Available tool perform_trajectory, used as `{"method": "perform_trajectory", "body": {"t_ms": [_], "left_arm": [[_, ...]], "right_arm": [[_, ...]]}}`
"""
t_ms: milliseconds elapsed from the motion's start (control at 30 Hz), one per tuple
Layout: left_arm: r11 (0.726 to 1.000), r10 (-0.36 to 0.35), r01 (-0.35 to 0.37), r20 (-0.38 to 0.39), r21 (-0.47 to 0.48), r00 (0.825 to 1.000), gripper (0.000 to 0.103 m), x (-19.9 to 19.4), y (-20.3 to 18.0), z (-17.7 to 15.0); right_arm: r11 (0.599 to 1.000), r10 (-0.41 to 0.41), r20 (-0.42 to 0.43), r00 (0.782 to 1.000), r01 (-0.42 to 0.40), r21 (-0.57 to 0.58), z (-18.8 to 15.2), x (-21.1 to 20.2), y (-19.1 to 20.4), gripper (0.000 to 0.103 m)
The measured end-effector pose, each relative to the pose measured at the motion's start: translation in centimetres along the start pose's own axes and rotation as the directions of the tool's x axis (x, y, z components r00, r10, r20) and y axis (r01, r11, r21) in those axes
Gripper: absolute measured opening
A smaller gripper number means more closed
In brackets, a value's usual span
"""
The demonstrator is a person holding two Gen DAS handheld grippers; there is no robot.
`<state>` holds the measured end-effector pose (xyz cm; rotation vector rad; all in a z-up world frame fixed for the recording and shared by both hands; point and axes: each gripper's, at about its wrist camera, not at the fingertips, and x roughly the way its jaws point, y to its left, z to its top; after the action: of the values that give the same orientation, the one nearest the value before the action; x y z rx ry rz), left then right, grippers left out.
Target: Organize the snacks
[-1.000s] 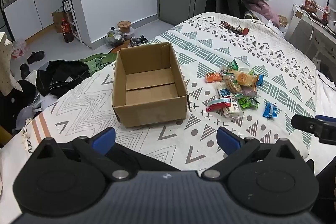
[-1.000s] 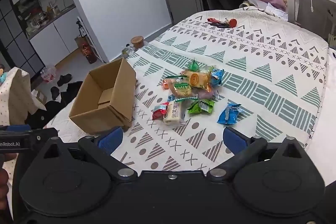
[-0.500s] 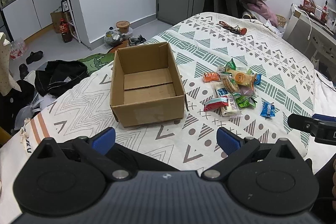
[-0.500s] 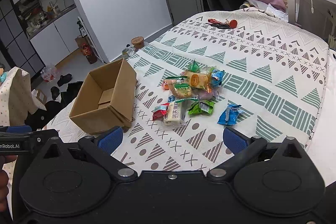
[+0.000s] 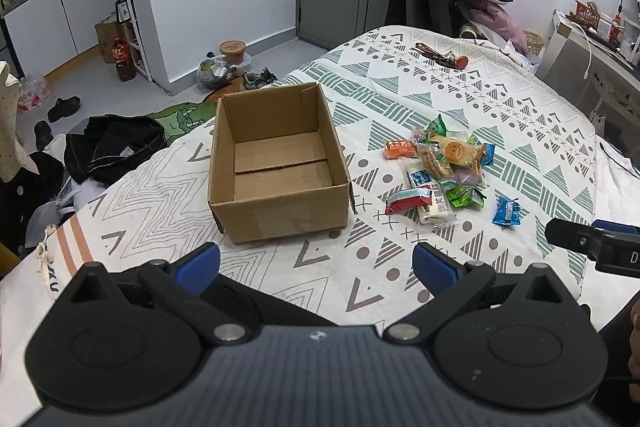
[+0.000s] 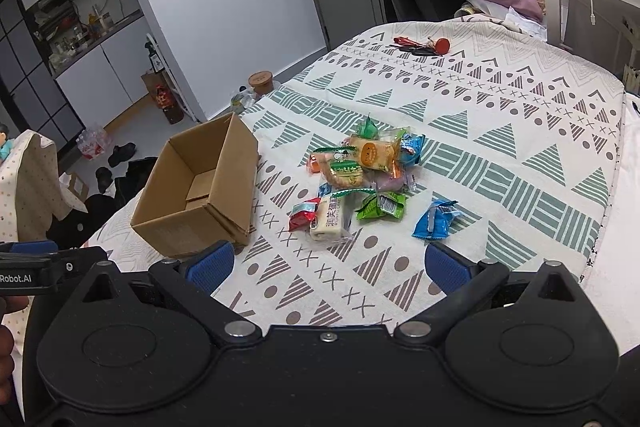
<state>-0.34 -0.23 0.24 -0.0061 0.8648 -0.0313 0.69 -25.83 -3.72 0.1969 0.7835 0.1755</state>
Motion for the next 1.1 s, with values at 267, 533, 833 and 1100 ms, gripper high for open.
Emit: {"method": "perform_trajectory", "body": {"t_ms": [267, 533, 833, 1100], "left_arm": [[1.0, -0.001, 0.001, -0.001, -0.005, 1.0, 0.102, -0.07, 0.02, 0.24], [1.0, 0.0, 0.0, -0.001, -0.005, 1.0, 0.102, -0.06, 0.01, 0.24], [1.0, -0.002, 0.002, -0.002, -0.005, 1.0, 0.102, -0.06, 0.02, 0.23], [1.0, -0.002, 0.002, -0.001, -0.008, 1.0, 0.102, -0.12, 0.04, 0.29]], "right_arm": [[1.0, 0.002, -0.001, 1.0, -0.002, -0.005, -0.16, -0.13, -0.01, 0.103], [1.0, 0.001, -0.001, 1.0, -0.001, -0.006, -0.14, -0.14, 0.04, 0.103], [1.0, 0.001, -0.001, 1.0, -0.001, -0.006, -0.15, -0.13, 0.03, 0.103], [1.0, -0.001, -0.001, 1.0, 0.001, -0.007, -0.12, -0.11, 0.06, 0.103]]}}
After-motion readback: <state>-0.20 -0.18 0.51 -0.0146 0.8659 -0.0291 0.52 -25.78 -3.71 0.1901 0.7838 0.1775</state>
